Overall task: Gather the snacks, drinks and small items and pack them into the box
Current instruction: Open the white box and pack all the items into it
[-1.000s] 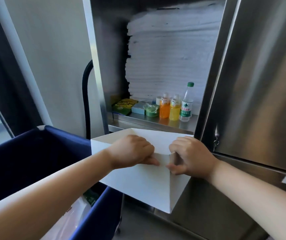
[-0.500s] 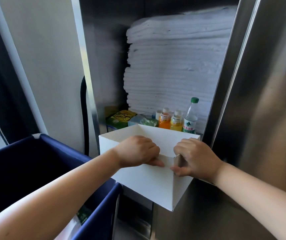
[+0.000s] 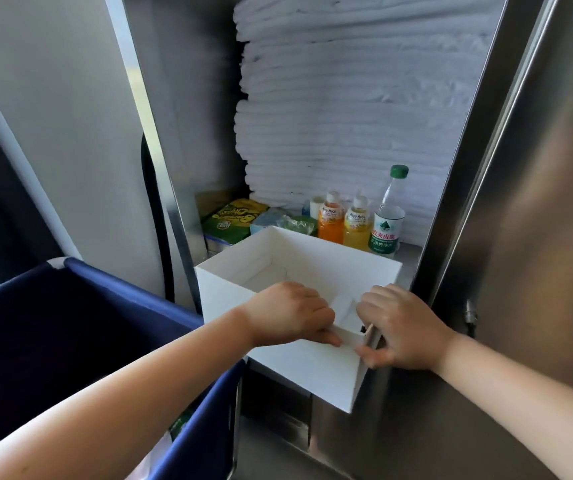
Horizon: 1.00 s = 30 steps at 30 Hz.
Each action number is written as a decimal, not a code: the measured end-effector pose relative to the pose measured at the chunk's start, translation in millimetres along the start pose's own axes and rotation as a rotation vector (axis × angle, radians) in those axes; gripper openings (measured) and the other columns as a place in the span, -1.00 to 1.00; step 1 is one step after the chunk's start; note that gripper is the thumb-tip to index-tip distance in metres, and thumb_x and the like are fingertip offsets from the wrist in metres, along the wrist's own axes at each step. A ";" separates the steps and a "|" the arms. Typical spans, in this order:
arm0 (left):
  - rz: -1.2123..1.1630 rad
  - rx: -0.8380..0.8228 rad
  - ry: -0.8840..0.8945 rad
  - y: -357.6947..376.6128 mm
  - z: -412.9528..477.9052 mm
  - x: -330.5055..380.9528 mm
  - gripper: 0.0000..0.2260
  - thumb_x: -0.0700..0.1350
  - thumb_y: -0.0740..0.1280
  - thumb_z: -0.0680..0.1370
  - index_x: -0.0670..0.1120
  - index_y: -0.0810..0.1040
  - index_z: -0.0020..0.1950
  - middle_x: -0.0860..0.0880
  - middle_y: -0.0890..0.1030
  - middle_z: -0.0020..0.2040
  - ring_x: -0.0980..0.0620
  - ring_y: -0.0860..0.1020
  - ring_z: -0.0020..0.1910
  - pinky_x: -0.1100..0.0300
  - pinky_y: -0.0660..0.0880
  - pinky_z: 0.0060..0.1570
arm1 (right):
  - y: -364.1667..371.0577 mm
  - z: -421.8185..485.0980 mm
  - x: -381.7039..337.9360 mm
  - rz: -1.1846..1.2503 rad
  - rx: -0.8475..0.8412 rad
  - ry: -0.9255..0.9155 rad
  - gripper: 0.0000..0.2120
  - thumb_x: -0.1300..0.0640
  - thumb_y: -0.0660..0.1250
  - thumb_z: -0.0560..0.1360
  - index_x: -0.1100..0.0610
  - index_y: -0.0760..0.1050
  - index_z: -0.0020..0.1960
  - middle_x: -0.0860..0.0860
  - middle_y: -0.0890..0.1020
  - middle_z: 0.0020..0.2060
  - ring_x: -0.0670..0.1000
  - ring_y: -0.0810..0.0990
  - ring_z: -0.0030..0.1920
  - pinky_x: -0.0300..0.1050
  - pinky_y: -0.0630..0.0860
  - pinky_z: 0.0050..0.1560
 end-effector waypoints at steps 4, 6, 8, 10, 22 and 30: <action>-0.055 -0.078 0.011 17.6 -6.1 -5.5 -0.78 -0.04 0.45 0.47 -0.14 0.55 -0.28 -0.05 0.51 -0.40 -0.05 0.45 -0.46 0.22 0.42 -0.45 | 16.3 -5.9 5.6 -0.006 -0.056 0.036 -0.65 -0.24 0.23 0.32 0.05 0.33 -0.31 -0.07 0.40 -0.38 -0.06 0.33 -0.35 -0.21 0.27 -0.31; -0.085 -0.130 0.006 26.9 -12.0 -12.7 -0.82 -0.05 0.45 0.47 -0.13 0.57 -0.23 -0.06 0.53 -0.37 -0.06 0.49 -0.43 0.21 0.44 -0.43 | 23.4 -8.2 7.4 0.011 -0.082 0.037 -0.65 -0.22 0.26 0.30 0.04 0.27 -0.30 -0.07 0.39 -0.36 -0.04 0.32 -0.32 -0.18 0.32 -0.29; -0.128 -0.222 -0.079 37.8 -20.3 -30.0 -0.79 0.04 0.36 0.52 -0.10 0.60 -0.07 -0.05 0.60 -0.25 -0.07 0.56 -0.30 0.17 0.47 -0.31 | 27.2 -10.4 8.5 0.011 -0.093 0.034 -0.64 -0.21 0.26 0.30 0.01 0.18 -0.26 -0.08 0.36 -0.35 -0.04 0.29 -0.29 -0.19 0.26 -0.21; -0.171 -0.332 -0.274 51.7 -33.1 -62.9 -0.65 0.18 0.17 0.57 0.00 0.52 0.21 -0.01 0.60 0.05 -0.03 0.56 0.00 0.15 0.45 -0.02 | 29.3 -11.3 8.8 0.019 -0.100 0.035 -0.63 -0.20 0.25 0.32 0.00 0.13 -0.24 -0.09 0.32 -0.34 -0.07 0.23 -0.28 -0.21 0.18 -0.20; 0.020 -0.623 -0.821 108.5 -111.9 -217.2 -0.39 0.11 -0.02 0.64 -0.13 -0.23 0.53 -0.11 -0.24 0.54 -0.08 -0.22 0.51 0.03 -0.11 0.45 | 38.0 -15.6 5.6 0.030 -0.330 0.038 -0.40 -0.39 -0.02 0.48 0.13 0.46 -0.07 -0.04 0.51 -0.16 -0.02 0.45 -0.14 -0.18 0.33 0.01; -0.012 -0.569 -0.877 120.7 -123.6 -222.9 -0.37 0.16 -0.04 0.62 -0.12 -0.21 0.54 -0.05 -0.20 0.55 -0.04 -0.16 0.52 0.03 0.05 0.47 | 36.2 -13.4 34.1 0.078 -0.436 0.194 -0.33 -0.26 -0.15 0.58 0.18 0.37 0.38 0.07 0.44 0.34 0.02 0.39 0.36 -0.05 0.33 0.35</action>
Point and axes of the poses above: each hand's wrist, its own z-axis towards the middle knuckle, its own y-axis out of the palm, x = y × z, the point moved 10 cm from there along z, towards the middle knuckle
